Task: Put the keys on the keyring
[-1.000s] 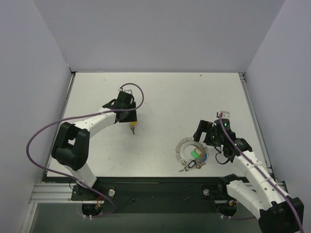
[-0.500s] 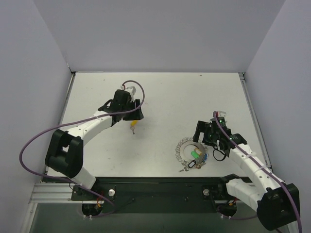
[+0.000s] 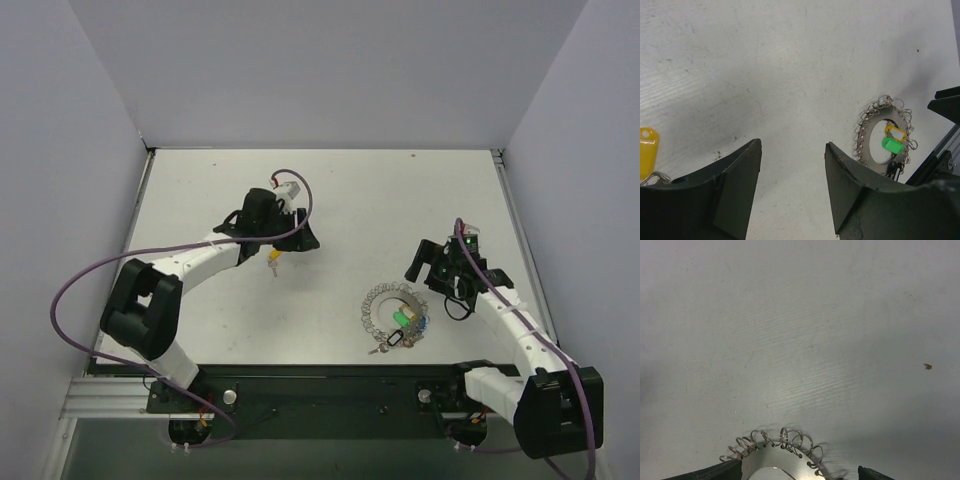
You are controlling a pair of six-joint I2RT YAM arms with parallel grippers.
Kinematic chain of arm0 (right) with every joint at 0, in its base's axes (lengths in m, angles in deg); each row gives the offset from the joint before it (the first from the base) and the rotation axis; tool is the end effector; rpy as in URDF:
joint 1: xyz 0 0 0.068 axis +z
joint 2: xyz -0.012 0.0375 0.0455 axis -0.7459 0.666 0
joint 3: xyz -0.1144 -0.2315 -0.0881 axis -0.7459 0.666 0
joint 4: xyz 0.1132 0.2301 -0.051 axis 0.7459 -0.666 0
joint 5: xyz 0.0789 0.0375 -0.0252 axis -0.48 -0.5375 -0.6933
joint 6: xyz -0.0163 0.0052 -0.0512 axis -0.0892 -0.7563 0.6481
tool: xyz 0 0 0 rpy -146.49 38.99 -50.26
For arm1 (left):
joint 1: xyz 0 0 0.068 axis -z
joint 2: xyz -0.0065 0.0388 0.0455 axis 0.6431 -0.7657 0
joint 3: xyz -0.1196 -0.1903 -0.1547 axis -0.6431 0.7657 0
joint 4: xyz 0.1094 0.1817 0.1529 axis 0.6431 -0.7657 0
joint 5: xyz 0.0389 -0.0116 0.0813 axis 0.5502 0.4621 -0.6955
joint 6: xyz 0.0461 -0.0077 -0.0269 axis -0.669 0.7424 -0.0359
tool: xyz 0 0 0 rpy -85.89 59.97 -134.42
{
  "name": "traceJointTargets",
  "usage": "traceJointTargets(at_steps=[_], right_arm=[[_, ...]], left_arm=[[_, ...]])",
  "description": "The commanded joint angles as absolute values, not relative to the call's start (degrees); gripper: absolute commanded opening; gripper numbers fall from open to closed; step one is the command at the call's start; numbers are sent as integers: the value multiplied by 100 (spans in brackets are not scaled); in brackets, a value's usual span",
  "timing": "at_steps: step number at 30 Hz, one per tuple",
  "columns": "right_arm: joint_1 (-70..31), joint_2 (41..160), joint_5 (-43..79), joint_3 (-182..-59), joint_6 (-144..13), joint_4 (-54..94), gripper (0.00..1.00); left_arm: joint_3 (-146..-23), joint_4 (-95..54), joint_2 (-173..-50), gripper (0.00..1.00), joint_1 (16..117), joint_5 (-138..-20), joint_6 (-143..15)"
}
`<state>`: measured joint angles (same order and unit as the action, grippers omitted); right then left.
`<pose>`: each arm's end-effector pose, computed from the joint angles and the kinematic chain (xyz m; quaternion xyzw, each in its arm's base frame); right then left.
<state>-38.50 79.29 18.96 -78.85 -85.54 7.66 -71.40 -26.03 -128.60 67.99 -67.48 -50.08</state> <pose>0.2151 0.0413 0.2201 0.1077 0.8944 0.1870 0.3917 0.3081 -0.1772 0.2263 0.0926 0.8814 -0.3341 0.3210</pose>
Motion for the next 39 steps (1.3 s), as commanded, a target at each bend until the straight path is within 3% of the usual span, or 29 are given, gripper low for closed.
traceJointTargets(at_steps=[1, 11, 20, 29, 39], right_arm=[[-4155, 8039, 1354, -7999, -8668, 1003, 98], [-4156, 8338, 1186, -8130, -8642, 1127, 95], [-4016, 8172, 931, -8131, -8668, 1109, 92], [-3172, 7767, 1459, -7981, -8835, 661, 93], [-1898, 7669, 1951, -8104, -8889, -95, 83]], left_arm=[[-7199, -2053, -13096, 63, 6885, -6393, -4861], [-7191, -2185, -13194, 63, 6982, -6384, -4888], [-6629, -2229, -12562, 63, 7166, -6578, -4695], [-6110, -2685, -11516, 64, 7921, -6867, -4598], [-5784, -2921, -11092, 65, 8362, -7544, -4202]])
